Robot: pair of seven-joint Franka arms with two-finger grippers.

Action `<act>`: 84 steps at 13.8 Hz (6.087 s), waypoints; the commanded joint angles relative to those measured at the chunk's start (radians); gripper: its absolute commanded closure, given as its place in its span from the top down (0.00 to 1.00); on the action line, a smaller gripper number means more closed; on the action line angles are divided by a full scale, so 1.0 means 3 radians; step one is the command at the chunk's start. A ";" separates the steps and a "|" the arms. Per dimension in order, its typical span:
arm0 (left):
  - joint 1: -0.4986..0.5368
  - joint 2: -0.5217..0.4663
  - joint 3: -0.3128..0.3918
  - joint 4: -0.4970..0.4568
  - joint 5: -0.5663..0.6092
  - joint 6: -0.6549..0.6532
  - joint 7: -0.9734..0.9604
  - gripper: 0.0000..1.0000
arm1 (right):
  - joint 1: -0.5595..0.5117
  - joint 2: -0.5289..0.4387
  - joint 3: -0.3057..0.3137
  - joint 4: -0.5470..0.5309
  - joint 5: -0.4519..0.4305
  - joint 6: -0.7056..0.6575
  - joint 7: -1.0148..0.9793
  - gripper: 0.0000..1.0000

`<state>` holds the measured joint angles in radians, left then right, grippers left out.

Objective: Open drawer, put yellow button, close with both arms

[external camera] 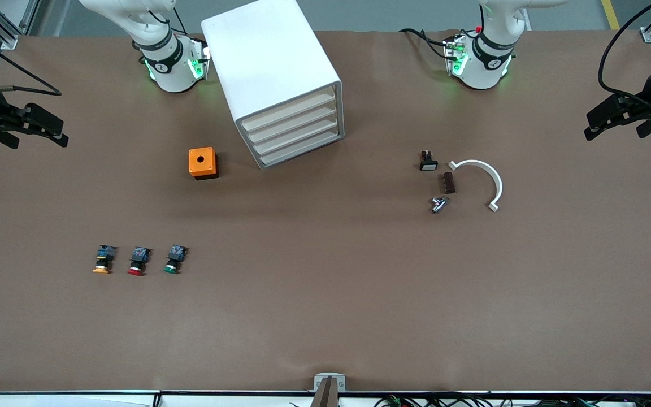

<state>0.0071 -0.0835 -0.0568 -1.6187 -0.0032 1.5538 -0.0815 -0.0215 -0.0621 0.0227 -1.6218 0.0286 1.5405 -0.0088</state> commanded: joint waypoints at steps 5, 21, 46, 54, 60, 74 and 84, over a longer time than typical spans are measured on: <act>0.0017 0.0048 0.0005 0.0093 -0.0076 -0.0157 0.0016 0.99 | 0.0010 -0.0120 -0.0004 -0.0111 0.0043 0.0014 0.0075 1.00; -0.0146 0.0779 -0.0082 0.0098 -0.2907 -0.0352 -0.1290 0.99 | 0.0072 -0.0125 -0.0004 -0.0122 0.0038 0.0014 0.0213 1.00; -0.1532 0.2712 -0.0184 0.0732 -0.3410 -0.0608 -0.7127 0.99 | -0.0005 0.0820 -0.0050 0.0246 -0.0314 0.0249 0.0152 1.00; -0.1742 0.2973 -0.0194 0.0727 -0.3748 -0.0674 -0.7505 0.64 | -0.0316 0.1571 -0.0040 0.0104 -0.0224 0.1184 0.0029 0.99; -0.1895 0.3029 -0.0189 0.0707 -0.3789 -0.0669 -0.7598 0.55 | -0.0536 0.1914 -0.0040 -0.0402 -0.0116 0.2323 -0.0241 0.99; -0.2197 0.3050 -0.0189 0.0645 -0.3809 -0.0639 -0.7633 0.10 | -0.0567 0.2390 -0.0040 -0.0566 -0.0116 0.2959 -0.0247 0.86; -0.1977 0.3132 -0.0164 0.0666 -0.3794 -0.0608 -0.7608 0.03 | -0.0588 0.2339 -0.0030 -0.0444 -0.0116 0.2715 -0.0303 0.00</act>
<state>-0.6262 0.8342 -0.1153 -1.4278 -1.1291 1.3614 -2.3856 -0.1785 0.6444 -0.0040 -1.7922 -0.0196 2.4117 -0.0738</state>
